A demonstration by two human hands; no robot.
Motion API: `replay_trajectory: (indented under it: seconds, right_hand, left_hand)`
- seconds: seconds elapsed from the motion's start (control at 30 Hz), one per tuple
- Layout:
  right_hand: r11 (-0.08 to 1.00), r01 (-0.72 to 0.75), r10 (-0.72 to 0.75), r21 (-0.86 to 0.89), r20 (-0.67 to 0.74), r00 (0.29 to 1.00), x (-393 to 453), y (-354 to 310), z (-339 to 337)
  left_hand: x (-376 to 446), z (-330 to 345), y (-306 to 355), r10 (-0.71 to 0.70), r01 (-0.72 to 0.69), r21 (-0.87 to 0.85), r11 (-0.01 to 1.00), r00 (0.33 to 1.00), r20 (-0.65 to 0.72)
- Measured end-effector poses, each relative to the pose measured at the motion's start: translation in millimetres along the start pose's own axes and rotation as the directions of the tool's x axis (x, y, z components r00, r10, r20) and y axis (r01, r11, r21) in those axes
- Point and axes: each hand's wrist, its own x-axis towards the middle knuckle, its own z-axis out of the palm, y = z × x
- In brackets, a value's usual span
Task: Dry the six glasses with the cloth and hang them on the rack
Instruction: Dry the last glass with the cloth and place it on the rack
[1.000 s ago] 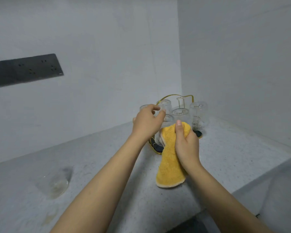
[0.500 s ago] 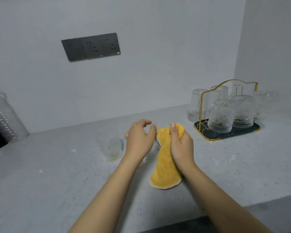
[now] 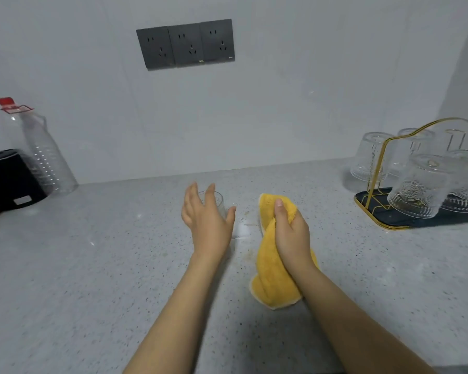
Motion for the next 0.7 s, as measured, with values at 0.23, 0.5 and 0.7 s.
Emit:
replay_trajectory:
  seconds: [0.23, 0.5, 0.7]
  right_hand:
    - [0.998, -0.054, 0.048, 0.039, 0.141, 0.989, 1.2, 5.5, -0.6]
    - [0.996, -0.062, 0.051, 0.062, 0.178, 0.983, 3.7, 7.5, 0.8]
    - [0.98, -0.152, 0.13, 0.128, 0.163, 0.978, 3.0, 2.0, -3.9]
  left_hand:
    - [2.0, 8.3, -10.9, -0.196, 0.189, -0.276, 0.942, 0.981, 0.003]
    - [0.3, 5.0, -8.4, -0.4, 0.376, -0.523, 0.765, 0.914, 0.072]
    - [-3.7, -0.9, -2.8, -0.366, 0.377, -0.605, 0.702, 0.919, 0.148]
